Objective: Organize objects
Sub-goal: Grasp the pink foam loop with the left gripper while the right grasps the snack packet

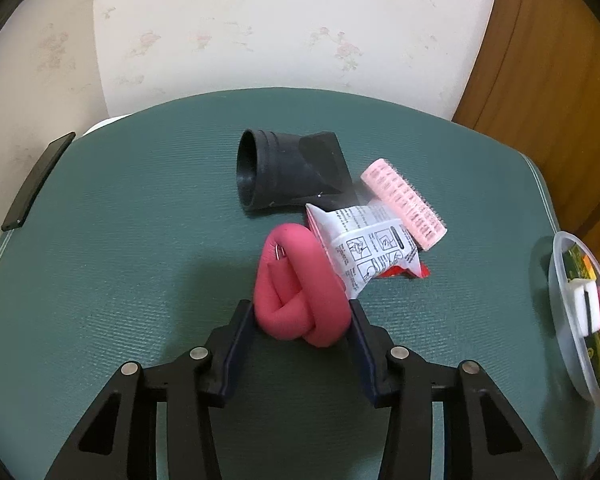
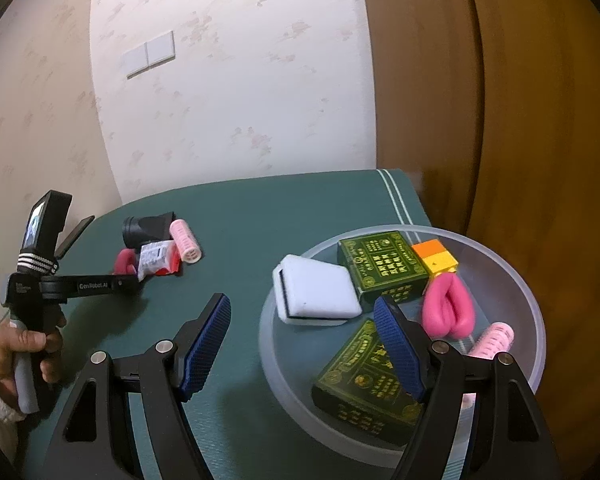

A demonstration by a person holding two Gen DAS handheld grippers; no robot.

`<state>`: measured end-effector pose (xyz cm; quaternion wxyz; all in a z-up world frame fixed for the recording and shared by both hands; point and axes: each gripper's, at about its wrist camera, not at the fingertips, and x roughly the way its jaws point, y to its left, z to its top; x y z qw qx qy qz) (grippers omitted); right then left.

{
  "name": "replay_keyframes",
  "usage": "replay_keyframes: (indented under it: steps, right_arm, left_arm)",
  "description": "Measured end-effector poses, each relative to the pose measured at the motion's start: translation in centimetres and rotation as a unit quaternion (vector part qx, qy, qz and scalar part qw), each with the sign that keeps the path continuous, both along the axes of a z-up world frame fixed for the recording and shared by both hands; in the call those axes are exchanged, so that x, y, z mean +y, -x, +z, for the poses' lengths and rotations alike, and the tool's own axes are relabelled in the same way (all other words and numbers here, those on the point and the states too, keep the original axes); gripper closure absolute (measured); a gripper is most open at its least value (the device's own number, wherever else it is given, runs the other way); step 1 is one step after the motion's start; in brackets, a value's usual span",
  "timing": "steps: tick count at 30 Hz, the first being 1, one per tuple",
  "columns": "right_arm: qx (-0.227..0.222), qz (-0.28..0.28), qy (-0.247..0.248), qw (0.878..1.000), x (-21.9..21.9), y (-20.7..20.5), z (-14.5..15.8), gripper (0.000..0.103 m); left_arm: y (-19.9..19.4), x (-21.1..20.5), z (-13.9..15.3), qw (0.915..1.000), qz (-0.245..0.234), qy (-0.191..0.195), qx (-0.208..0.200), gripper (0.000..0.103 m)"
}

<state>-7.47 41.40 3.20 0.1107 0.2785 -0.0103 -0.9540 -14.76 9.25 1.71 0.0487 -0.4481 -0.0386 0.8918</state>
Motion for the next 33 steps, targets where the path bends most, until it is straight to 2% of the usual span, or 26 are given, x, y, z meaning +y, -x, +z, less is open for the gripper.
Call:
replay_keyframes:
  steps: [7,16,26,33]
  right_arm:
    - [-0.006,0.024,-0.014,1.000,-2.1,-0.2,-0.2,0.028]
    - [-0.039,0.091,-0.029,0.995,-7.3,1.0,-1.0,0.028]
    - [-0.113,0.146,-0.004,0.983,-13.9,6.0,-3.0,0.028]
    - [-0.126,0.170,0.001,0.977,-17.7,9.4,-3.7,0.028]
  left_arm:
    - [-1.3,-0.7,1.3,0.9997,-0.002,0.017,0.015,0.055]
    - [-4.2,-3.6,2.8,0.9987,0.019,0.030,0.036,0.055]
    - [-6.2,-6.6,3.4,0.9972,0.051,0.024,0.050,0.055]
    - [-6.6,-7.4,3.9,0.9966,0.063,0.006,0.053,0.054]
